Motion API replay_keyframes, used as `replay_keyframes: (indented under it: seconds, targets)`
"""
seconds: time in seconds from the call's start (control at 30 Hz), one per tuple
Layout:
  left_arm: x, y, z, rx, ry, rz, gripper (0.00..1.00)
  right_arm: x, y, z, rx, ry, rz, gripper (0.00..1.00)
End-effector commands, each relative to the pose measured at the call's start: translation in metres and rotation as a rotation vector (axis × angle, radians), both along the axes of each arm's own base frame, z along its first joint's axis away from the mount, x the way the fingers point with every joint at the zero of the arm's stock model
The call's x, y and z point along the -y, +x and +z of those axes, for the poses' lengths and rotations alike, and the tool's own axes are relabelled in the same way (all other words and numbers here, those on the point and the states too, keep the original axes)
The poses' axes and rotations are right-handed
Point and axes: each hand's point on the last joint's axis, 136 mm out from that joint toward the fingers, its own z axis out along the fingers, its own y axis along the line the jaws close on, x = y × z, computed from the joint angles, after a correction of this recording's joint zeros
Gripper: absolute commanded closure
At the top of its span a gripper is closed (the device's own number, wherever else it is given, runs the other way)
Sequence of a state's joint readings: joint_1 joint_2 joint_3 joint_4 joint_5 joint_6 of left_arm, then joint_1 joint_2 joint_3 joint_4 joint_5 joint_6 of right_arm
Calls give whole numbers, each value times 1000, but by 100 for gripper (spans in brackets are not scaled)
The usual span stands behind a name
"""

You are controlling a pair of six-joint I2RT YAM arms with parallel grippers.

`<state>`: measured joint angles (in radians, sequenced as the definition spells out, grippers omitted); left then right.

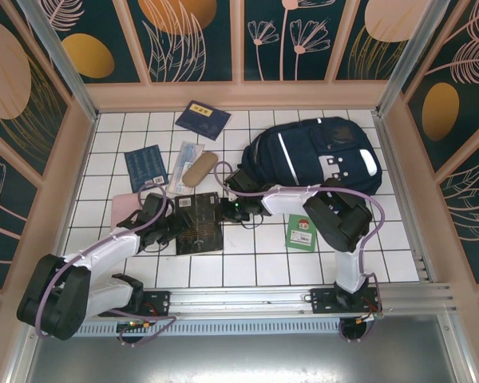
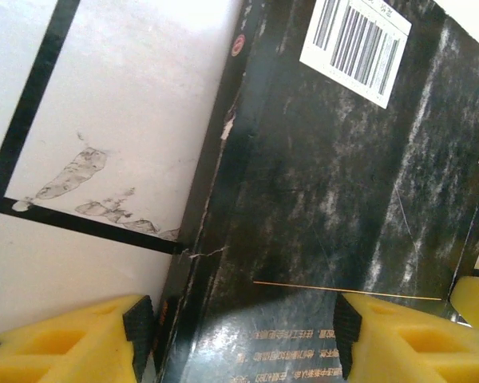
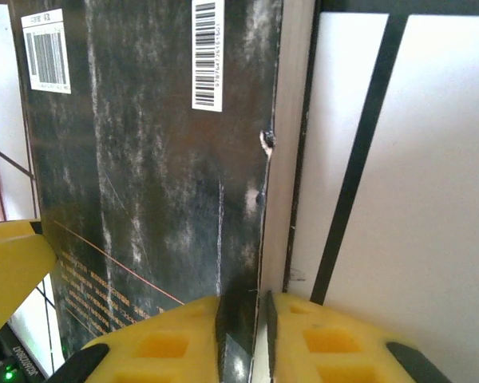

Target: Pack books, pencil case, and school supplies into a backpack

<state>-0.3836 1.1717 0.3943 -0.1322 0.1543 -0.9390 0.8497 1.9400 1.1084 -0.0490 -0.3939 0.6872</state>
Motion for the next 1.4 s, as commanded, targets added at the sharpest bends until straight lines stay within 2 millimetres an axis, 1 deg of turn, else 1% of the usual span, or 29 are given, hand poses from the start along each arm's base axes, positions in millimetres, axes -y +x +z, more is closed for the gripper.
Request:
replay_keyframes:
  seconds: [0.0,0.1,0.2,0.27,0.4,0.5,0.6,0.67,0.77,0.87,0.93,1.0,1.07,1.13,1.23,1.3,1.37]
  targets:
    - [46,5,28,81,-264,-106,41,-10,-10,-4,-16,11,49,78]
    - [57,11,53,158,-383,-97,45,-8,-9,-3,-11,8,44,78]
    - [62,15,75,232,-485,-75,46,-8,-10,-2,-9,7,41,78]
    - [64,15,86,265,-535,-66,49,-7,-8,-1,-5,9,38,78]
    - [62,15,102,321,-600,-42,49,-4,-8,0,0,6,30,77]
    - [60,13,102,332,-608,-27,49,-3,-7,0,0,5,25,77]
    - [61,10,110,365,-681,-21,49,-3,-7,0,-2,4,25,78]
    - [59,12,103,343,-637,-16,49,-3,-6,0,1,5,23,77]
    - [56,12,90,304,-560,-14,52,-2,-5,1,7,-2,19,77]
    - [50,12,79,270,-496,1,61,2,-2,5,22,-12,11,75]
    - [44,11,67,228,-425,15,73,6,5,13,55,-36,4,73]
    - [43,12,68,224,-406,15,85,12,15,27,121,-69,-4,69]
    - [42,15,74,240,-403,18,91,19,27,45,197,-104,-9,67]
    - [41,18,81,257,-386,16,92,31,42,60,273,-157,-34,66]
    - [41,22,91,281,-364,-4,92,62,70,83,405,-278,-110,67]
    - [44,24,98,295,-370,-18,93,84,89,103,532,-397,-156,67]
    - [46,26,103,306,-382,-24,92,103,103,115,623,-509,-184,70]
